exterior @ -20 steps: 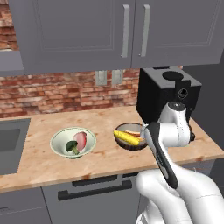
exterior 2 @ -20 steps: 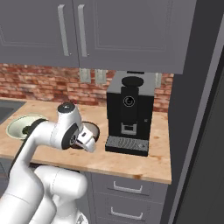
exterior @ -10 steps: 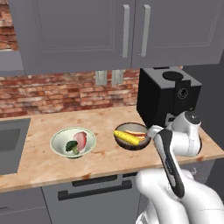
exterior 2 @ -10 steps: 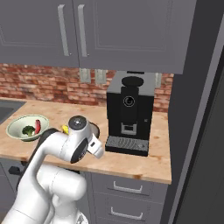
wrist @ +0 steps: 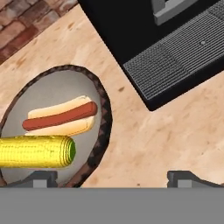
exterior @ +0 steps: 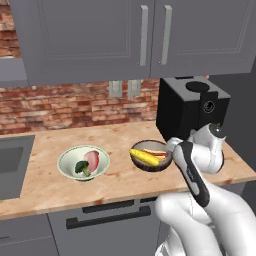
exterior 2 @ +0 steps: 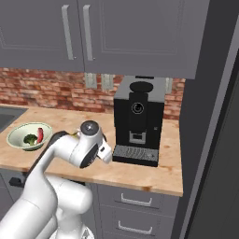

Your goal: Place the bowl containing the hot dog and corn in the microwave. Close the microwave door and press the start button to microwave the meal.

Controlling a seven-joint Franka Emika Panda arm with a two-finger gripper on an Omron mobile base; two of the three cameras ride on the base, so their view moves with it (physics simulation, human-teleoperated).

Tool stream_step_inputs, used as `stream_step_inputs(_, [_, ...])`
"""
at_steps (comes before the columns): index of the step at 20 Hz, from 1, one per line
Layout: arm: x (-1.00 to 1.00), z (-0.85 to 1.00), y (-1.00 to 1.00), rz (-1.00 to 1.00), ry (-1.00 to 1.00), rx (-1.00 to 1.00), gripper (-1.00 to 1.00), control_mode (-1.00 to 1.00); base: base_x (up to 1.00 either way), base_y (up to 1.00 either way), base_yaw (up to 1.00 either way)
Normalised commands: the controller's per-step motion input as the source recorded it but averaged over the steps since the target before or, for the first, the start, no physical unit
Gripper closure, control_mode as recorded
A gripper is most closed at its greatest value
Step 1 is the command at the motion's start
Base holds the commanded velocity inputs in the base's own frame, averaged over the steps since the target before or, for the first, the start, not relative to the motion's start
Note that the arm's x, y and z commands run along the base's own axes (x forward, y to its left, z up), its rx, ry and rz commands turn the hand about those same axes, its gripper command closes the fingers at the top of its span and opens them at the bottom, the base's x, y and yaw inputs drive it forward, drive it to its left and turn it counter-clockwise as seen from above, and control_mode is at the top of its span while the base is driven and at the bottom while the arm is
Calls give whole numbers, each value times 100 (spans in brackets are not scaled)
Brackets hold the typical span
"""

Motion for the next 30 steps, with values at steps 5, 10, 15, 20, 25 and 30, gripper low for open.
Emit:
stream_step_inputs(5, [31, -29, 13, 0, 0, 0, -100, -100, 0, 0, 0])
stream_step_inputs(10, [21, -38, 6, 0, 0, 0, -100, -100, 0, 0, 0])
stream_step_inputs(15, [22, -38, 11, 0, 0, 0, -100, -100, 0, 0, 0])
stream_step_inputs(20, [19, -41, 11, 0, 0, 0, -100, -100, 0, 0, 0])
stream_step_inputs(25, [15, -43, 5, 0, -1, 0, -100, -100, 0, 0, 0])
stream_step_inputs(30, [8, -30, 11, 0, -4, 0, 100, -100, 0, 0, 0])
